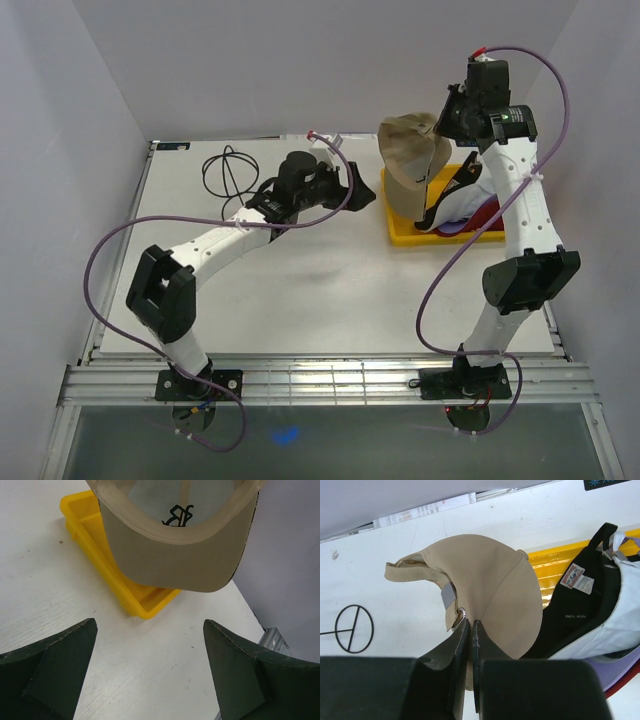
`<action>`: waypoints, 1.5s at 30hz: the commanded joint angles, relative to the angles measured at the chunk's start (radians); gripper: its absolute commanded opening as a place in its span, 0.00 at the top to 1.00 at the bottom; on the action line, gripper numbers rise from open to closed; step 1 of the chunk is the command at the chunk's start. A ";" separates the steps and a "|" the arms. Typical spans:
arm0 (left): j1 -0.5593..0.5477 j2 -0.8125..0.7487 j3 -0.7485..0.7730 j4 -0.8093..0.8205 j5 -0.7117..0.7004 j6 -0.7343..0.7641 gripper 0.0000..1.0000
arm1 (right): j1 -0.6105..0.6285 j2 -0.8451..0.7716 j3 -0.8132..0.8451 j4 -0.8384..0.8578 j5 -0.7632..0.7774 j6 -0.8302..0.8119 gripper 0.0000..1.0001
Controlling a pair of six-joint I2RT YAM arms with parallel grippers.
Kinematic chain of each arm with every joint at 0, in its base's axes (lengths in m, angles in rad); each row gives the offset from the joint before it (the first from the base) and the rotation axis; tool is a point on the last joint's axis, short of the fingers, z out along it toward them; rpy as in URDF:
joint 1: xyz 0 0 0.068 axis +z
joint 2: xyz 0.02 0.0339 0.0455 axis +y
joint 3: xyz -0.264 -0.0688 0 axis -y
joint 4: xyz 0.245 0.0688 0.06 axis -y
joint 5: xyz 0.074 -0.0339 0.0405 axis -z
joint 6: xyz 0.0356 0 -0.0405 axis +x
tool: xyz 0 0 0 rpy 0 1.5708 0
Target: Stack the hats
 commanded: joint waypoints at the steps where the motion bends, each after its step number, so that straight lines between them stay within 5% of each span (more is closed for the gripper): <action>1: -0.050 0.045 0.103 0.096 -0.040 0.029 0.02 | 0.022 -0.078 -0.036 0.055 -0.009 0.049 0.92; 18: -0.301 0.244 0.284 0.093 -0.472 0.072 0.02 | 0.133 -0.121 -0.111 0.049 0.098 0.104 0.92; 28: -0.318 0.312 0.345 0.010 -0.658 0.024 0.11 | 0.163 -0.157 -0.161 0.075 0.072 0.127 0.92; 35: -0.318 0.329 0.359 -0.050 -0.702 -0.002 0.30 | 0.175 -0.175 -0.182 0.089 0.057 0.138 0.92; 39: -0.318 0.313 0.365 -0.077 -0.713 -0.004 0.63 | 0.180 -0.183 -0.184 0.088 0.052 0.133 0.92; 41: -0.311 0.306 0.387 -0.100 -0.687 -0.007 0.70 | 0.180 -0.190 -0.190 0.095 0.043 0.133 0.92; 42: -0.306 0.304 0.402 -0.143 -0.658 -0.014 0.95 | 0.182 -0.193 -0.191 0.098 0.033 0.133 0.92; 45: -0.281 0.278 0.430 -0.186 -0.546 -0.037 1.00 | 0.188 -0.203 -0.194 0.103 0.016 0.133 0.92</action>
